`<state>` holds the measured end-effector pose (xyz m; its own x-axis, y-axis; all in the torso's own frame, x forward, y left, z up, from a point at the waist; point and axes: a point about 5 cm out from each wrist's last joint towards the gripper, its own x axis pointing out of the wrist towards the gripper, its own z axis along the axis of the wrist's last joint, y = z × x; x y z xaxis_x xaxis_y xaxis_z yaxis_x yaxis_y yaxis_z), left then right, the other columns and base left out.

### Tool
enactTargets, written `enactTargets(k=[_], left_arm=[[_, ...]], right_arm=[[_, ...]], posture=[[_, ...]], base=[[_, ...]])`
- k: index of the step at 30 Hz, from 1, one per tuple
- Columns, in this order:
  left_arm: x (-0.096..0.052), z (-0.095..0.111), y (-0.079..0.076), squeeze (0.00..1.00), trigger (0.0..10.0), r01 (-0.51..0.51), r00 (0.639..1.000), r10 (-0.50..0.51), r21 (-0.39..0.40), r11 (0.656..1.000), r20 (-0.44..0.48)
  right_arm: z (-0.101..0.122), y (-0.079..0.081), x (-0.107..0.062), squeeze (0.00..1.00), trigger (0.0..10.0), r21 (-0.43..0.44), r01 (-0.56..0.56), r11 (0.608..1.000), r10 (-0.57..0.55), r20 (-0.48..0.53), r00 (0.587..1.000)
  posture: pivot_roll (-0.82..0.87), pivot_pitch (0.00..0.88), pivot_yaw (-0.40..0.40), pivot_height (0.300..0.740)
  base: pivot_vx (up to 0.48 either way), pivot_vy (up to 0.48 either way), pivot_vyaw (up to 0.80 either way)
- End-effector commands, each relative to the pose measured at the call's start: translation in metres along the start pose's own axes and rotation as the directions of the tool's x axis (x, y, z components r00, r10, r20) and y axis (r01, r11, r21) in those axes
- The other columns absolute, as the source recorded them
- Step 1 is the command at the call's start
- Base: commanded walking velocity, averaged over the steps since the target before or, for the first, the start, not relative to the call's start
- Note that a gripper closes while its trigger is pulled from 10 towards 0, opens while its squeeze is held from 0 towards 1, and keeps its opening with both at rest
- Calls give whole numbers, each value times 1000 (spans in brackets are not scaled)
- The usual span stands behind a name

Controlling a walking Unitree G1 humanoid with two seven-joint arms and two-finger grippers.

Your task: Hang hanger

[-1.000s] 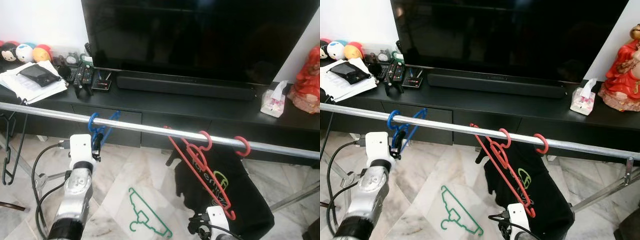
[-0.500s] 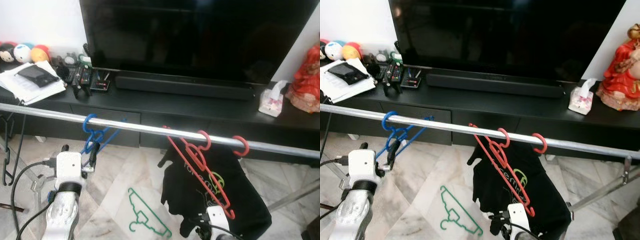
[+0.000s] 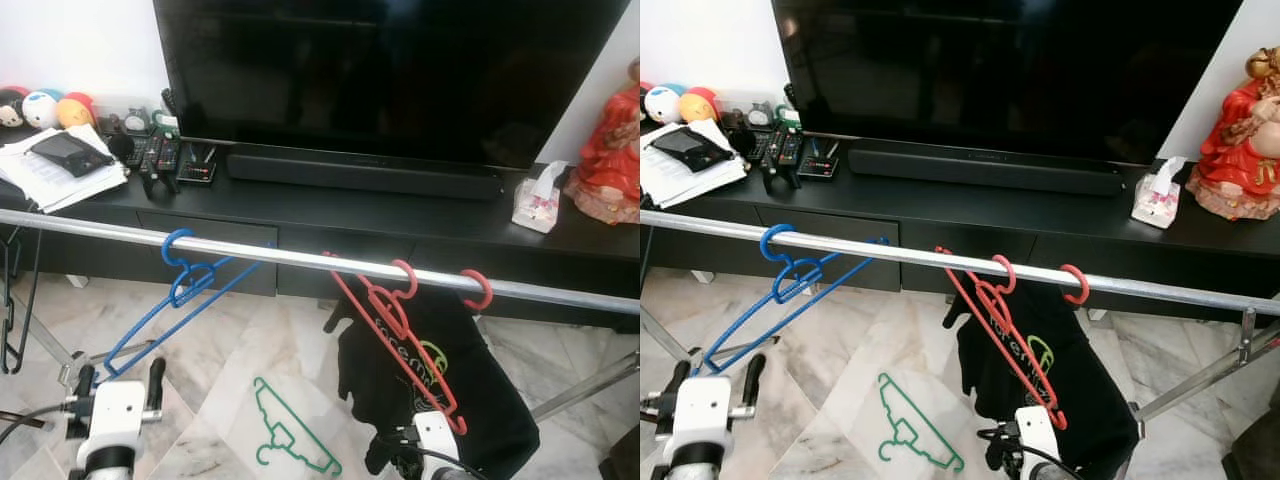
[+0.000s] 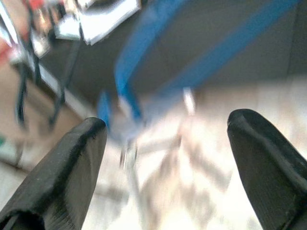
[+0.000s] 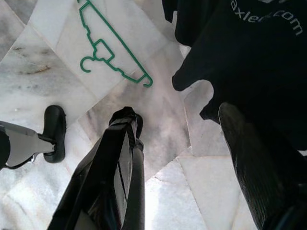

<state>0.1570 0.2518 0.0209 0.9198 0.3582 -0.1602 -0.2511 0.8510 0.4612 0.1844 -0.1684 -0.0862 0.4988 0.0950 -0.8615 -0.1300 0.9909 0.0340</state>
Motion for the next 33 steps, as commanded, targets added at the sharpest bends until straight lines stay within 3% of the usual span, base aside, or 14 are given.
enactTargets(k=[1,7,8,12,17,23,27,33], left_arm=[[-6,-16,2,0,10000,-13,996,14,6,1000,-87],[-7,-41,-14,0,10000,91,969,-93,-17,996,-229],[-3,-48,-26,0,10000,144,950,-146,-28,989,-276],[5,-54,-38,0,10000,169,925,-182,-66,983,-333],[19,-59,-59,0,10000,228,867,-261,-129,965,-424],[23,-68,-63,0,10000,206,819,-265,-170,964,-509],[18,-73,-72,0,10000,252,777,-320,-198,947,-542],[12,-77,-76,0,10000,253,751,-332,-216,943,-571]], right_arm=[[-1,-3,-1,0,10000,-2,8,1000,-8,-2,1000],[-2,-3,-1,0,10000,-6,8,1000,-8,-5,1000],[-2,-3,-1,0,10000,-6,8,1000,-8,-5,1000],[-3,-2,-1,0,10000,-5,9,1000,-9,-5,1000],[-2,-2,-1,0,10000,-1,14,1000,-14,-1,1000],[-2,-2,0,0,10000,5,15,1000,-15,1,1000],[-2,-2,0,0,10000,13,22,1000,-22,3,1000],[-2,-3,-1,0,10000,21,27,999,-27,6,1000]], posture=[[36,32,-112,740],[44,19,-114,740],[44,14,-114,740],[39,10,-113,740],[35,5,-110,740],[30,21,-112,740],[23,32,-111,740],[19,37,-111,740]], base=[[0,0,0],[0,0,0],[0,0,0],[0,0,0],[0,0,0],[0,0,0],[0,0,0],[0,0,0]])
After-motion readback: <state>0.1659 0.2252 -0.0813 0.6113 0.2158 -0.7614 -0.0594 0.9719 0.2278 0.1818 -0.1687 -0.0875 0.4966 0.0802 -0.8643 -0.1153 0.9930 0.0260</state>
